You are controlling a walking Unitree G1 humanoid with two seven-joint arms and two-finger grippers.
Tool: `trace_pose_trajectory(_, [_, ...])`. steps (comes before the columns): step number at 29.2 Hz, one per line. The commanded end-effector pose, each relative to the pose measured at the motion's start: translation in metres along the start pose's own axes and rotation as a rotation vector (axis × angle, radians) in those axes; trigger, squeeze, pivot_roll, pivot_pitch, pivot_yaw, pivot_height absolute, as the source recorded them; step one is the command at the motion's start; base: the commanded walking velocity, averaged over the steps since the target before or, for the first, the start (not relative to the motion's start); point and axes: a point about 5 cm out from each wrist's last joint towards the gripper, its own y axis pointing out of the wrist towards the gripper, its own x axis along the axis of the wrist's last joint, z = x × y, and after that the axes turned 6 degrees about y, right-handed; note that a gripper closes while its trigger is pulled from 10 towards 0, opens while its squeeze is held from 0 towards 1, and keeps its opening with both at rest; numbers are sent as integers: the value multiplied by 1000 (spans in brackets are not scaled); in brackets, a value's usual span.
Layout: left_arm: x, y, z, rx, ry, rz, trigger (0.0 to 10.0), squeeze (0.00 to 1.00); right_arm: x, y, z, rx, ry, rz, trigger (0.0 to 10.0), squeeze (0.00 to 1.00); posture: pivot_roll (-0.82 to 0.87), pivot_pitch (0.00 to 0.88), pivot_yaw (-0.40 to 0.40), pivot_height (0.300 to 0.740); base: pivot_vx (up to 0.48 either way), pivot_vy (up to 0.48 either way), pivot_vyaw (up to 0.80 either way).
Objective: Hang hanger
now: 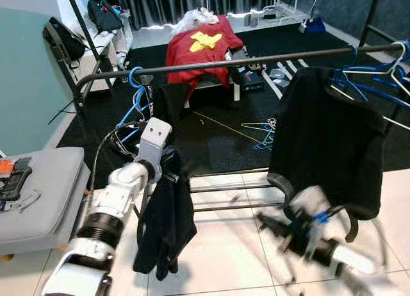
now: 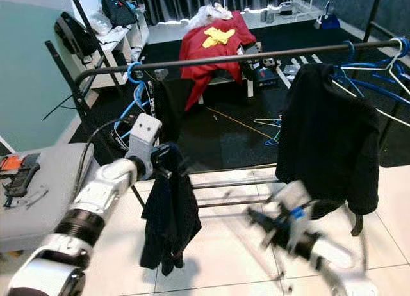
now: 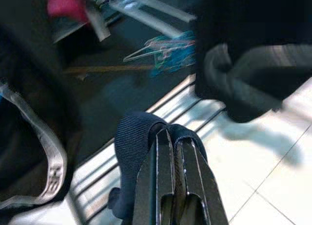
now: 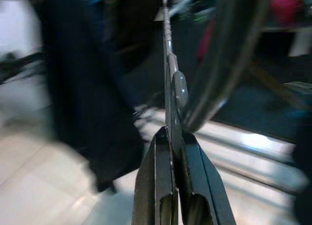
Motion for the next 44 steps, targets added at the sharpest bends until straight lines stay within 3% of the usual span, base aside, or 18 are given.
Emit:
trace_pose_trajectory(1, [5, -7, 1, -92, 50, -46, 10000, 0, 0, -1, -3, -36, 4, -27, 10000, 0, -91, 23, 163, 740, 0, 0, 0])
trace_pose_trajectory(2, [5, -7, 1, -92, 50, -46, 10000, 0, 0, -1, -3, -36, 4, -27, 10000, 0, -91, 23, 163, 740, 0, 0, 0])
trace_pose_trajectory(3, [1, -13, -3, -223, 160, -10, 10000, 0, 7, -9, -14, -92, -1, -66, 10000, 0, -86, 19, 157, 740, 0, 0, 0])
trace_pose_trajectory(4, [1, -13, -3, -223, 160, -10, 10000, 0, 7, -9, -14, -92, -1, -66, 10000, 0, -86, 19, 157, 740, 0, 0, 0])
trace_pose_trajectory(5, [-7, -18, -4, -311, 251, 56, 10000, 0, 14, -15, -20, -120, 8, -110, 10000, 0, -84, 18, 155, 740, 0, 0, 0])
trace_pose_trajectory(7, [-7, -18, -4, -311, 251, 56, 10000, 0, 14, -15, -20, -120, 8, -110, 10000, 0, -84, 18, 155, 740, 0, 0, 0])
trace_pose_trajectory(8, [-16, -24, 4, -359, 361, 138, 10000, 0, 23, -27, -22, -78, 73, -154, 10000, 0, -93, 21, 162, 740, 0, 0, 0])
trace_pose_trajectory(9, [-16, -24, 4, -359, 361, 138, 10000, 0, 23, -27, -22, -78, 73, -154, 10000, 0, -93, 21, 162, 740, 0, 0, 0])
trace_pose_trajectory(10, [-20, -26, 11, -378, 430, 181, 10000, 0, 24, -36, -20, -7, 116, -146, 10000, 0, -98, 21, 166, 740, 0, 0, 0])
trace_pose_trajectory(13, [-16, -27, 14, -446, 516, 147, 10000, 0, 8, -41, -4, 140, 140, -16, 10000, 0, -98, 16, 165, 740, 0, 0, 0])
trace_pose_trajectory(19, [-8, -28, 9, -536, 564, 75, 10000, 0, -10, -41, 9, 229, 134, 91, 10000, 0, -93, 12, 164, 740, 0, 0, 0])
trace_pose_trajectory(21, [7, -24, 11, -530, 613, -18, 10000, 0, -29, -49, 25, 363, 137, 249, 10000, 0, -95, 10, 168, 740, 0, 0, 0])
trace_pose_trajectory(25, [24, -20, 12, -493, 594, -128, 10000, 0, -42, -51, 27, 397, 72, 327, 10000, 0, -99, 5, 176, 740, 0, 0, 0])
trace_pose_trajectory(29, [28, -19, 11, -493, 587, -158, 10000, 0, -43, -50, 25, 393, 57, 330, 10000, 0, -99, 5, 176, 740, 0, 0, 0])
trace_pose_trajectory(36, [37, -17, 10, -540, 575, -232, 10000, 0, -41, -34, 23, 391, -29, 290, 10000, 0, -98, 0, 166, 740, 0, 0, 0])
trace_pose_trajectory(44, [41, -16, 8, -559, 564, -263, 10000, 0, -31, -19, 22, 383, -63, 222, 10000, 0, -96, 6, 171, 740, 0, 0, 0])
